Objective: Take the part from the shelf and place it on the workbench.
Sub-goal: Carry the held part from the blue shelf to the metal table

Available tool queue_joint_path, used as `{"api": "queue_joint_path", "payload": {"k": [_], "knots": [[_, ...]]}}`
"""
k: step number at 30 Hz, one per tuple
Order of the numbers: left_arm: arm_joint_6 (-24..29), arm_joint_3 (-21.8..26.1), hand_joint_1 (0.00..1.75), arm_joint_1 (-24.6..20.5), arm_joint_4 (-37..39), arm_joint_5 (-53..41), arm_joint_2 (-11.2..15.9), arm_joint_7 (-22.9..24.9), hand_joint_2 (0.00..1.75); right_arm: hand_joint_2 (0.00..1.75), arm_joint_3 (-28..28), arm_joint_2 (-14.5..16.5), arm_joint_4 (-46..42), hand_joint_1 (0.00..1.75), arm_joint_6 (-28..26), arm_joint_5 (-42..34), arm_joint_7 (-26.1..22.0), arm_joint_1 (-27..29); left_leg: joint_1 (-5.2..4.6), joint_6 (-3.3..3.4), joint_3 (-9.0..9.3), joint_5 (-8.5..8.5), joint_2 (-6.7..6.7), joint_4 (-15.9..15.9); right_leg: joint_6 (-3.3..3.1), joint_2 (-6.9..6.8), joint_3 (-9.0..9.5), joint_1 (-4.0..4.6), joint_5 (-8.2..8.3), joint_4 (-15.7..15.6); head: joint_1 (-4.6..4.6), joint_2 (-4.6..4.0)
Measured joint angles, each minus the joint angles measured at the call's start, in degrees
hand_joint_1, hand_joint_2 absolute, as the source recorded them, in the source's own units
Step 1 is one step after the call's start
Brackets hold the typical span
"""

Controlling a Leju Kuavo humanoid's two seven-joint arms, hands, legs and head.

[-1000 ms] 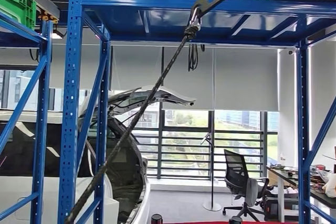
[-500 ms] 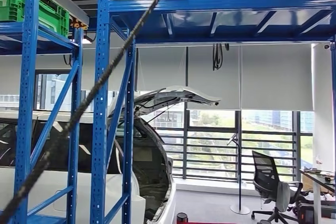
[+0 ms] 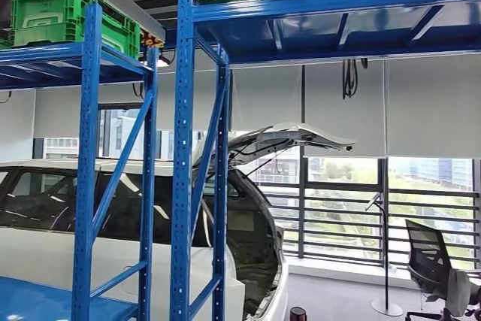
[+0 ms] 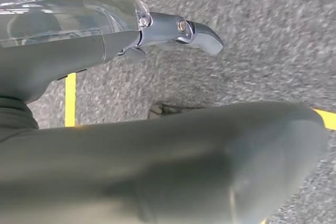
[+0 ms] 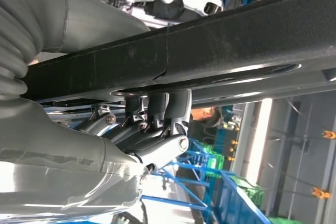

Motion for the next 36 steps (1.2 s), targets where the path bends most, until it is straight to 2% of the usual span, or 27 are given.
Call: {"api": "queue_joint_path", "payload": {"k": [1,3,4,6,7,8,9,10,12,13,15,16,17,19,21,22,23,24,25,26,28,29,30,32,33,34,36], "knots": [[0.09,0.00,0.00,0.14,0.00,0.01,0.10,0.03,1.75,1.75,0.11,-0.04,0.17,1.75,0.05,0.10,-0.01,-0.08,0.05,-0.38,-0.31,0.20,-0.45,-0.04,-0.21,-0.60,-0.05,0.01,-0.04,-0.32,0.01,0.00],[0.16,0.01,0.00,0.37,0.00,0.08,0.39,0.03,1.75,1.75,0.46,-0.04,0.57,1.75,0.17,0.39,-0.08,-0.34,-0.09,-0.84,-1.20,-0.79,0.51,1.09,-0.95,-1.90,-0.07,-0.17,0.15,-1.07,0.00,-0.01],[0.15,0.01,0.00,0.37,0.00,0.15,0.59,0.04,1.75,1.75,0.63,-0.03,0.75,1.75,0.22,0.56,-0.14,-0.49,-0.20,-0.96,-2.16,-2.23,1.54,3.11,-1.30,-2.61,-0.10,-0.27,0.31,-1.43,0.00,-0.01],[0.08,0.04,0.00,0.23,0.00,0.30,1.06,0.08,1.75,1.75,0.96,-0.07,1.18,1.75,0.27,0.87,-0.26,-0.74,-0.25,-1.07,-5.06,-6.18,3.39,10.10,-1.74,-4.02,-0.24,-0.15,0.47,-1.50,0.00,-0.01],[0.04,0.07,0.00,0.19,0.00,0.36,1.33,0.11,1.75,1.75,1.15,-0.10,1.44,1.75,0.27,0.97,-0.29,-0.85,-0.25,-1.16,-6.41,-7.60,3.65,13.57,-1.77,-4.73,-0.31,-0.04,0.47,-1.47,0.00,-0.01],[0.03,0.09,0.00,0.23,0.00,0.40,1.62,0.16,1.75,1.75,1.37,-0.13,1.69,1.75,0.27,1.01,-0.30,-0.95,-0.25,-1.23,-7.05,-8.13,3.75,15.61,-1.78,-5.39,-0.34,0.03,0.48,-1.44,0.00,-0.01],[0.03,0.10,0.00,0.31,0.00,0.41,1.89,0.25,1.75,1.75,1.56,-0.15,1.92,1.75,0.27,0.99,-0.31,-1.06,-0.26,-1.27,-6.70,-7.61,3.86,15.55,-1.78,-5.99,-0.35,0.07,0.47,-1.39,0.00,-0.01],[0.02,0.12,0.00,0.38,0.00,0.41,2.19,0.34,1.75,1.75,1.73,-0.16,2.11,1.75,0.21,0.95,-0.32,-1.18,-0.25,-1.28,-5.28,-6.14,4.10,13.24,-1.73,-6.54,-0.34,0.09,0.43,-1.31,0.00,-0.01],[-0.16,0.13,0.00,0.38,0.00,0.37,2.75,0.49,1.75,1.75,1.93,-0.16,2.38,1.75,-0.02,0.85,-0.33,-1.46,-0.42,-1.16,-1.06,-2.66,5.87,5.46,-1.42,-7.43,-0.39,0.24,0.23,-0.98,0.00,-0.01],[-0.28,0.13,0.00,0.28,0.00,0.30,3.02,0.51,1.75,1.75,2.00,-0.17,2.45,1.75,-0.18,0.83,-0.33,-1.55,-0.56,-0.99,0.43,-1.71,6.88,2.40,-1.19,-7.80,-0.55,0.41,0.11,-0.70,-0.01,-0.01],[-0.41,0.13,0.00,0.19,0.00,-0.02,3.39,0.75,1.75,1.75,2.15,-0.23,2.64,1.75,-0.47,0.83,-0.32,-1.63,-0.91,-0.62,1.11,-1.54,7.82,0.32,-0.74,-8.62,-0.86,0.76,0.01,-0.28,-0.01,-0.01],[-0.40,0.13,0.00,0.26,0.00,-0.22,3.56,0.94,1.75,1.75,2.27,-0.27,2.78,1.75,-0.58,0.82,-0.32,-1.67,-0.91,-0.38,0.95,-1.46,7.41,0.24,-0.58,-9.08,-0.91,0.78,0.02,-0.17,-0.02,-0.01],[-0.40,0.13,0.00,0.40,0.00,-0.39,3.68,1.15,1.75,1.75,2.40,-0.29,2.96,1.75,-0.68,0.80,-0.31,-1.78,-0.84,-0.15,0.84,-1.33,6.97,0.24,-0.33,-9.08,-0.90,0.69,-0.18,-0.05,-0.01,-0.01],[-0.47,0.13,0.00,0.40,0.00,-0.70,3.99,1.36,1.75,1.75,2.66,-0.32,3.38,1.75,-0.81,0.67,-0.26,-2.19,-0.57,0.42,0.75,-1.00,6.14,0.13,0.20,-7.26,-1.70,0.39,-2.14,2.14,-0.01,-0.01],[-0.56,0.13,0.00,0.08,0.00,-1.01,4.39,1.37,1.75,1.75,3.00,-0.35,4.13,1.75,-0.88,0.37,0.07,-2.87,-0.42,0.85,0.57,-0.76,5.18,0.12,0.64,-5.01,-4.44,0.15,-5.86,8.57,-0.01,-0.01],[-0.57,0.13,0.00,-0.06,0.00,-1.10,4.60,1.37,1.75,1.75,3.22,-0.36,4.63,1.75,-0.89,0.17,0.34,-3.22,-0.43,0.96,0.49,-0.68,4.68,0.13,0.73,-4.65,-6.10,0.12,-7.38,12.34,-0.01,-0.01],[-0.55,0.13,0.00,-0.11,0.00,-1.12,4.78,1.44,1.75,1.75,3.47,-0.34,5.16,1.75,-0.89,-0.04,0.61,-3.58,-0.46,1.03,0.42,-0.63,4.15,0.15,0.74,-4.49,-7.29,0.11,-8.07,15.06,0.00,-0.01],[-0.51,0.13,0.00,-0.09,0.00,-1.14,4.99,1.58,1.75,1.75,3.72,-0.28,5.66,1.75,-0.89,-0.26,0.88,-3.93,-0.49,1.07,0.39,-0.58,3.60,0.16,0.68,-4.41,-7.57,0.11,-7.66,15.82,0.00,-0.01],[-0.44,0.13,0.00,-0.05,-0.01,-1.14,5.18,1.77,1.75,1.75,3.96,-0.16,6.06,1.75,-0.91,-0.47,1.14,-4.29,-0.52,1.06,0.41,-0.54,3.02,0.18,0.52,-4.26,-6.76,0.12,-6.17,14.21,0.00,-0.01],[-0.33,0.13,0.00,-0.03,-0.01,-1.14,5.36,1.97,1.75,1.75,4.22,-0.01,6.40,1.75,-0.93,-0.67,1.39,-4.73,-0.53,1.02,0.44,-0.50,2.41,0.19,0.24,-3.75,-5.08,0.14,-3.95,10.71,0.00,-0.01],[-0.09,0.13,0.00,-0.14,-0.01,-1.14,5.59,2.31,1.75,1.75,4.75,0.36,6.90,1.75,-0.98,-0.91,1.83,-5.55,-0.46,0.74,0.28,-0.32,1.27,0.22,-0.45,-1.42,-1.74,0.14,-0.50,3.49,0.01,-0.01],[0.01,0.13,0.00,-0.22,-0.01,-1.15,5.71,2.45,1.75,1.75,4.99,0.47,7.12,1.75,-1.02,-0.96,1.98,-5.83,-0.32,0.47,0.08,-0.16,0.75,0.23,-0.69,-0.50,-0.90,0.21,0.29,1.49,0.01,0.01],[0.08,0.13,0.00,-0.24,-0.02,-1.16,5.79,2.61,1.75,1.75,5.20,0.54,7.34,1.75,-1.06,-0.96,2.08,-6.00,-0.15,0.16,-0.18,0.03,0.26,0.20,-0.81,-0.05,-0.67,0.28,0.39,0.80,0.01,0.01],[0.13,0.13,0.00,-0.08,-0.03,-1.20,6.05,2.91,1.75,1.75,5.63,0.69,7.72,1.75,-1.19,-0.89,2.22,-6.34,0.05,-0.52,-0.60,0.33,-0.67,0.06,-0.97,-1.03,-0.55,0.22,0.50,-0.01,0.00,0.01],[0.13,0.12,0.00,0.06,-0.03,-1.25,6.11,3.02,1.75,1.75,5.84,0.83,7.87,1.75,-1.24,-0.85,2.25,-6.56,-0.03,-0.77,-0.89,0.01,-0.37,0.31,-1.22,-1.63,-0.35,0.07,0.59,-0.70,0.01,-0.01],[0.13,0.12,0.00,0.11,-0.03,-1.32,6.22,3.09,1.75,1.75,6.03,0.98,7.98,1.75,-1.27,-0.81,2.28,-6.81,-0.16,-0.99,-1.48,-0.88,0.38,1.34,-1.50,-2.27,-0.18,-0.10,0.73,-1.39,0.04,-0.01],[0.13,0.11,0.00,-0.03,-0.02,-1.45,6.39,3.13,1.75,1.75,6.29,1.18,8.25,1.75,-1.28,-0.77,2.31,-7.08,-0.34,-1.34,-3.84,-4.13,2.58,6.54,-1.94,-3.55,-0.10,-0.16,0.98,-2.06,0.10,-0.01]]}}
